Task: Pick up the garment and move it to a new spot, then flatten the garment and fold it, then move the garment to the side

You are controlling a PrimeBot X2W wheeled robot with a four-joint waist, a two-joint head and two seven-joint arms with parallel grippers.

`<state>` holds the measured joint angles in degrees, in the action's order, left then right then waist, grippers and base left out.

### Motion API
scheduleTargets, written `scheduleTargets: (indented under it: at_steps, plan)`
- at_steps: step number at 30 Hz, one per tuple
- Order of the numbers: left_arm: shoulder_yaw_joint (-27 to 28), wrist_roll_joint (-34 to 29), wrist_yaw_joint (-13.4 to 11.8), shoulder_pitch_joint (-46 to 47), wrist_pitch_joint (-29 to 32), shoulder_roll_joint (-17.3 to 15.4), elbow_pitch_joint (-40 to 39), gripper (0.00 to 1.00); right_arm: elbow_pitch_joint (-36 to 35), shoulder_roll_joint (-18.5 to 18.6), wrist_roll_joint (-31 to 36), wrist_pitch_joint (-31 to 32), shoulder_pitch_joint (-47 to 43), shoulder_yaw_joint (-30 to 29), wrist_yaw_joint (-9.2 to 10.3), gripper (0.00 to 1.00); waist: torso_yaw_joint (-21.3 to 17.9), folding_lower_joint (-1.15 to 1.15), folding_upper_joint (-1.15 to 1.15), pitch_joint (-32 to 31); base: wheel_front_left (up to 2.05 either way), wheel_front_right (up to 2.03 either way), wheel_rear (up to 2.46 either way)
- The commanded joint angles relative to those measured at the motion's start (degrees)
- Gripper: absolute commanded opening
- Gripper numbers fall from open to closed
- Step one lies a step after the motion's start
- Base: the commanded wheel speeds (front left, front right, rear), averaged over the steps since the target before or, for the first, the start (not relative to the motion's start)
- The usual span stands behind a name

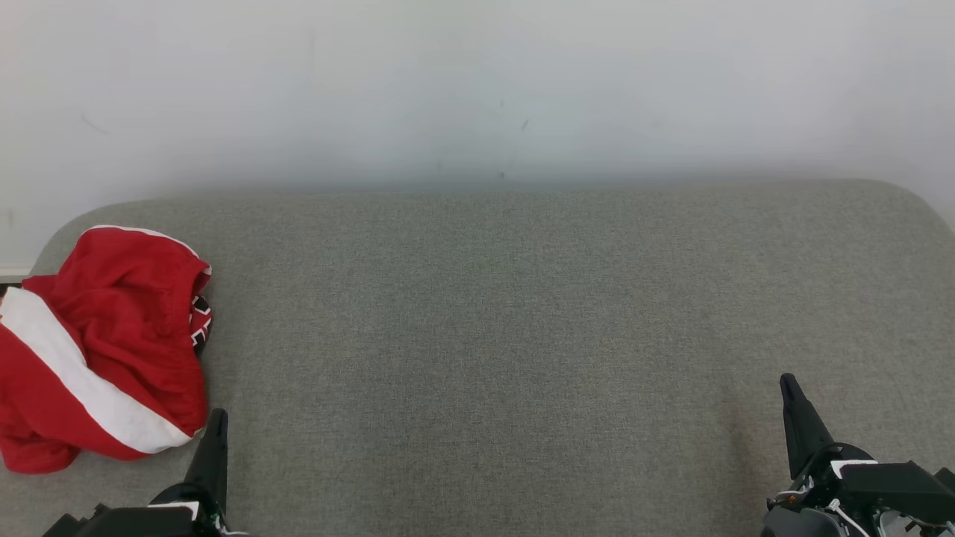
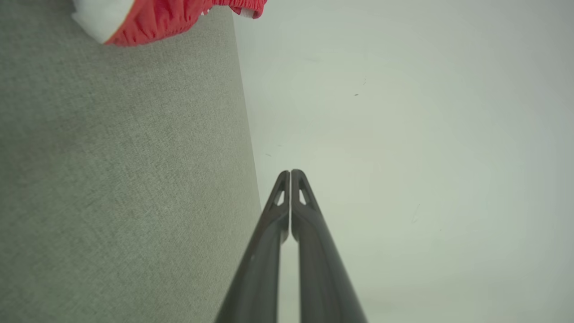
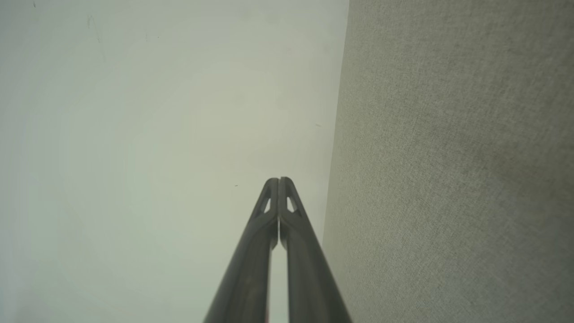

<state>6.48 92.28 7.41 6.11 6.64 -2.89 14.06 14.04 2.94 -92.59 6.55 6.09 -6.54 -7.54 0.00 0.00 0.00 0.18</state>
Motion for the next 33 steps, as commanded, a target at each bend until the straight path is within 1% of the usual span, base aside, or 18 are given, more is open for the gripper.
scheduleTargets:
  at_steps: [1,28,29,33]
  plan:
    - [0.1,0.3,0.2,0.4,0.0,0.1,0.0,0.00,0.0,-0.1,0.4,0.1,0.3,0.0,0.11,0.00,0.0,0.00,0.00,0.0,0.00,0.00,0.00]
    - [0.1,0.3,0.2,0.4,0.0,0.1,0.0,0.00,0.0,-0.1,0.4,0.1,0.3,0.0,0.11,0.00,0.0,0.00,0.00,0.0,0.00,0.00,0.00]
    - [0.0,0.0,0.0,0.0,-0.1,0.0,0.1,1.00,0.1,0.0,0.0,0.0,0.0,0.0,0.00,1.00,0.0,0.00,0.00,0.0,0.00,0.00,0.00]
    - [-0.3,-0.1,0.0,-1.2,-0.3,0.2,1.4,1.00,1.6,-0.2,0.0,-0.3,-1.4,0.4,-0.01,1.00,0.0,0.00,0.00,0.0,0.00,0.00,0.00]
